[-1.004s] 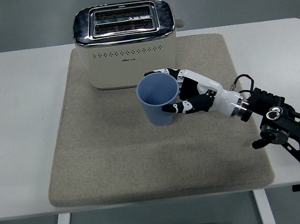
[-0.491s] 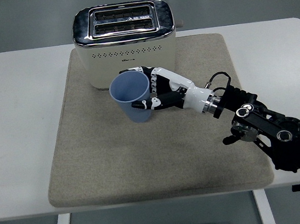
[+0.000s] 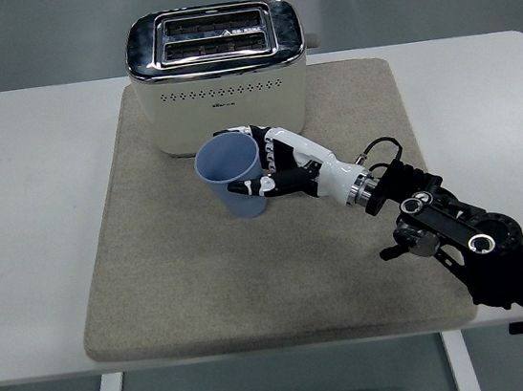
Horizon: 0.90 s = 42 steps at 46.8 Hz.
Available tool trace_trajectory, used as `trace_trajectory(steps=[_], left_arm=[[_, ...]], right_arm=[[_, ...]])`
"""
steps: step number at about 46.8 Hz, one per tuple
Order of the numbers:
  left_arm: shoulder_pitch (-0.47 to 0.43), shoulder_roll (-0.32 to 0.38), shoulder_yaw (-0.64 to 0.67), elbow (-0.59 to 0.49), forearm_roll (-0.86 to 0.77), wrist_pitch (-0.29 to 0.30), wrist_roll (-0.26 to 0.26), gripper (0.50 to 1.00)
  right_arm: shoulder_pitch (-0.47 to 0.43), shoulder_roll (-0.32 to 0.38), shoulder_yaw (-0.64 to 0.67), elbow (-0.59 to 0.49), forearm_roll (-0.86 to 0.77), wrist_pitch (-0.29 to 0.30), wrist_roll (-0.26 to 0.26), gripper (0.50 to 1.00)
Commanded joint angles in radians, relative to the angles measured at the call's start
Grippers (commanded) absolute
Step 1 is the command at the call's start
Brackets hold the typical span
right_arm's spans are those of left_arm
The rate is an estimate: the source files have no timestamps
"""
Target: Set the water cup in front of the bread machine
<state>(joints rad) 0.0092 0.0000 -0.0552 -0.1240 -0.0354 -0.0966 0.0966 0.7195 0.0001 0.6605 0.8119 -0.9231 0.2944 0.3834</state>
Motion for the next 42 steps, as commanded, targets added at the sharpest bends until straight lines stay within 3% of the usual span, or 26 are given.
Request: trace_trajectory(steps=[1,10,26,42], left_arm=[[0.0,0.0,0.0,0.0,0.0,0.0,0.0,1.0],[0.0,0.0,0.0,0.0,0.0,0.0,0.0,1.0],[0.0,0.0,0.0,0.0,0.0,0.0,0.0,1.0],[0.0,0.0,0.0,0.0,0.0,0.0,0.0,1.0]], right_arm=[[-0.002,0.0,0.002,-0.007,0.007,-0.011,0.0,0.772],[-0.006,0.0,0.004,-0.005,0.017,-0.024,0.0,0.793],[-0.035,0.0,0.005,0.001,0.018,-0.024,0.002,0.895],[-0.038,0.0,0.01,0.006,0.055,-0.014,0.003,0.923]])
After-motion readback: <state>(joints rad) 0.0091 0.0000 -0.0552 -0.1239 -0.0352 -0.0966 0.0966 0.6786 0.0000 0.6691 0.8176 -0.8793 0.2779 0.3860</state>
